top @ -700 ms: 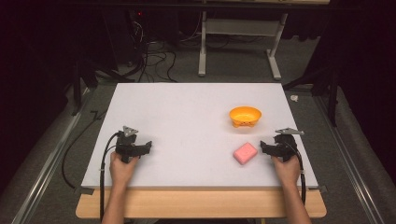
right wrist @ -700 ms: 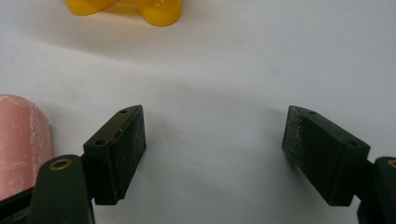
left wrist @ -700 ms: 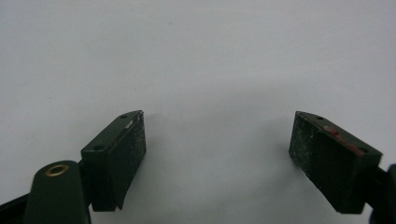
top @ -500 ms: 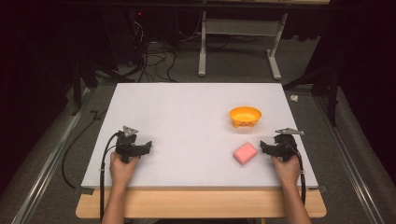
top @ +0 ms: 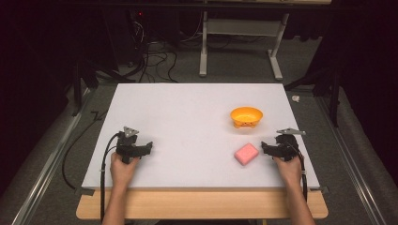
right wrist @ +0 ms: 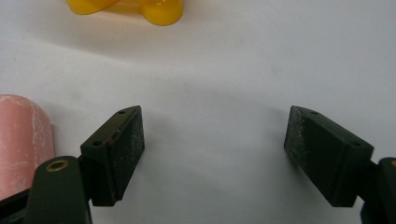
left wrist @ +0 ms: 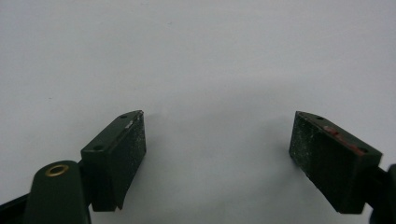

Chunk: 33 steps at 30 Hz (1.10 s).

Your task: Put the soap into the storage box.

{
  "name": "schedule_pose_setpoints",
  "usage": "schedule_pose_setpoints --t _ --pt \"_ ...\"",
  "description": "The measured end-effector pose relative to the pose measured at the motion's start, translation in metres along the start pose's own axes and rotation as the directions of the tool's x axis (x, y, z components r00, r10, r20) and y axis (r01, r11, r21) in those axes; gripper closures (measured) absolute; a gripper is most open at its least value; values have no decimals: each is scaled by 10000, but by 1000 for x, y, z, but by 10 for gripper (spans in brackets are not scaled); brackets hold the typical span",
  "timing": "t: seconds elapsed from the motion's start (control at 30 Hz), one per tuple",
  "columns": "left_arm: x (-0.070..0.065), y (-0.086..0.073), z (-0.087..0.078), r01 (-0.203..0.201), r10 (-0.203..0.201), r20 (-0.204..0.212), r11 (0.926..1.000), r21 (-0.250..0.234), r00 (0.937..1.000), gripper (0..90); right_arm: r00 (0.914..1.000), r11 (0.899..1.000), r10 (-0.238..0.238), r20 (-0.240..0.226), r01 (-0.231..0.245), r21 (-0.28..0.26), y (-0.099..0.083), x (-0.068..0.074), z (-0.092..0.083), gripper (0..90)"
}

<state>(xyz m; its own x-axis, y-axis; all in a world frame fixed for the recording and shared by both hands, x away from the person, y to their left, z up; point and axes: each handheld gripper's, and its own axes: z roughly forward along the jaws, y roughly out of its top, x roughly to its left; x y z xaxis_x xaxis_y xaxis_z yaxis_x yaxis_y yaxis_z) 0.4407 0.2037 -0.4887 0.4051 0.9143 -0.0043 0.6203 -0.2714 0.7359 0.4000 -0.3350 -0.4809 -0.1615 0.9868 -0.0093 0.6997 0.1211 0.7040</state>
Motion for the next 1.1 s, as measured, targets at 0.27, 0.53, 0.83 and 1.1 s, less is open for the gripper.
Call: schedule_pose_setpoints --t 0.27,0.53,0.83,1.1 --pt "0 0 0 1 -1 1 10000 6 10000 190 9997 9997 182 -141 -179 177 1 -2 -2 143" --pt "0 0 0 11 -11 1 10000 3 10000 189 9990 9995 292 -335 -295 -78 2 -6 -14 144" --pt "0 0 0 8 -8 1 10000 5 10000 189 9981 9987 182 -595 -209 -462 3 -2 -28 144" --pt "0 0 0 6 -6 0 10000 5 10000 189 9954 9974 -190 -941 123 -712 4 12 -38 143"
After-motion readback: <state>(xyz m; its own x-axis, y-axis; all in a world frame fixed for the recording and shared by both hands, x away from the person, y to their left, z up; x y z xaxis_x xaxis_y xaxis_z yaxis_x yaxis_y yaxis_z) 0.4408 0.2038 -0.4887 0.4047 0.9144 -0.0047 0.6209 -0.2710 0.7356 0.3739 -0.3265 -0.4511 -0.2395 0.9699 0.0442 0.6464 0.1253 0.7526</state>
